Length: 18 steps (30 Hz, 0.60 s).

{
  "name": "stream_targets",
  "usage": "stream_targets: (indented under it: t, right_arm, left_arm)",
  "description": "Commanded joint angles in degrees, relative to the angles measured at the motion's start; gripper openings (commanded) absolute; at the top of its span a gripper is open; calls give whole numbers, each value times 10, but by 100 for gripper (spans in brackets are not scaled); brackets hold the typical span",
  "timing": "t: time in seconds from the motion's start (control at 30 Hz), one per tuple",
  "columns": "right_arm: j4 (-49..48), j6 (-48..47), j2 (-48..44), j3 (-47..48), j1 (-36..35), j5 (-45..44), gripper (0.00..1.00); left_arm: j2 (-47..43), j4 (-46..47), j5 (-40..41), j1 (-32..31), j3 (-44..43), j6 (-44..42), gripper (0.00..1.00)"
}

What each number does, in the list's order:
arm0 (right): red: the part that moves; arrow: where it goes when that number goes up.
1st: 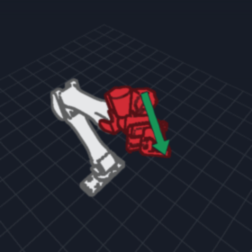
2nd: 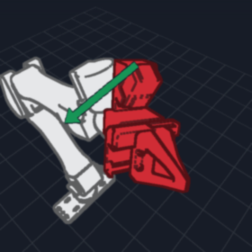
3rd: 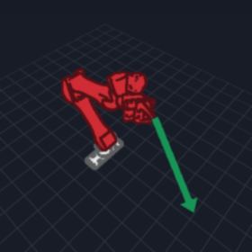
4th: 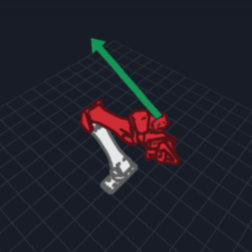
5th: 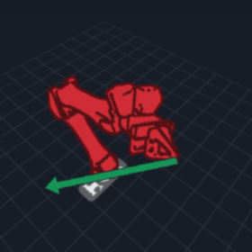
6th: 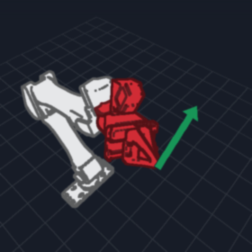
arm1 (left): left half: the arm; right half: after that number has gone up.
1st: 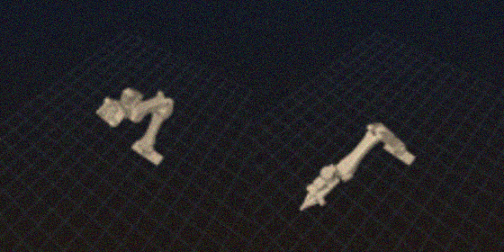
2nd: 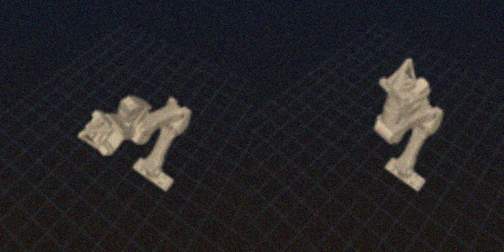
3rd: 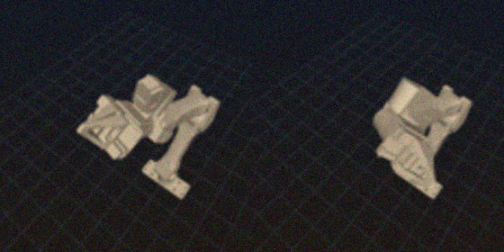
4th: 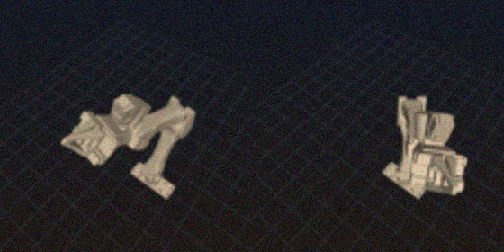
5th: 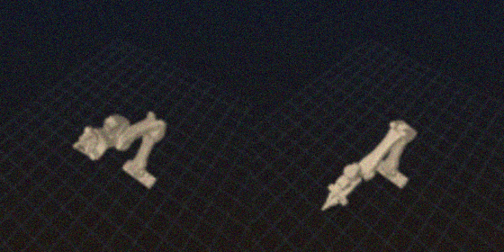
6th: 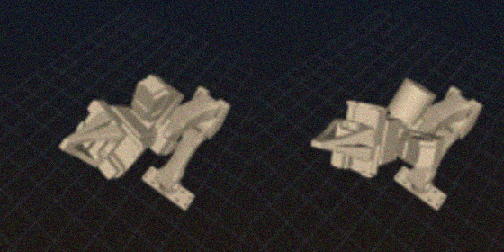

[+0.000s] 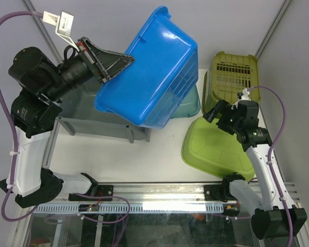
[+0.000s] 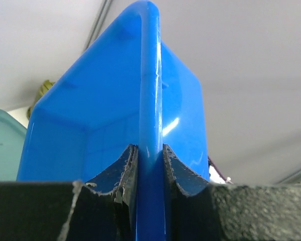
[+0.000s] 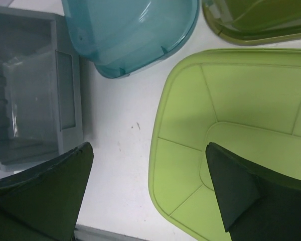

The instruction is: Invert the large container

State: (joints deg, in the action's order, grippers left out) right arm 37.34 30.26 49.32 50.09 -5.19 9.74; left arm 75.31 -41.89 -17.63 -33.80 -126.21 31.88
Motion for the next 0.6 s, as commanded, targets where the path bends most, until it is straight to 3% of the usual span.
stream_targets:
  t: [0.0, 0.07, 0.13, 0.27, 0.43, 0.57]
  right_arm:
    - [-38, -37, 12, 1, -4, 97, 98]
    - [-69, -33, 25, -14, -21, 178, 98]
    - [-81, -27, 48, -19, -79, 195, 98]
    - [-114, 1, 103, -23, -224, 113, 99]
    - [-182, 34, 174, -40, -264, 85, 99]
    - [-135, 47, 245, -7, -299, -25, 99]
  left_arm:
    - [-57, 204, -28, -2, 64, 108, 0]
    - [-72, 208, 3, -2, 88, 109, 0]
    - [-89, 209, 43, -2, 105, 104, 0]
    - [-118, 206, 125, -2, 130, 90, 0]
    - [-143, 199, 174, -2, 149, 77, 0]
    - [-138, 198, 168, -2, 147, 78, 0]
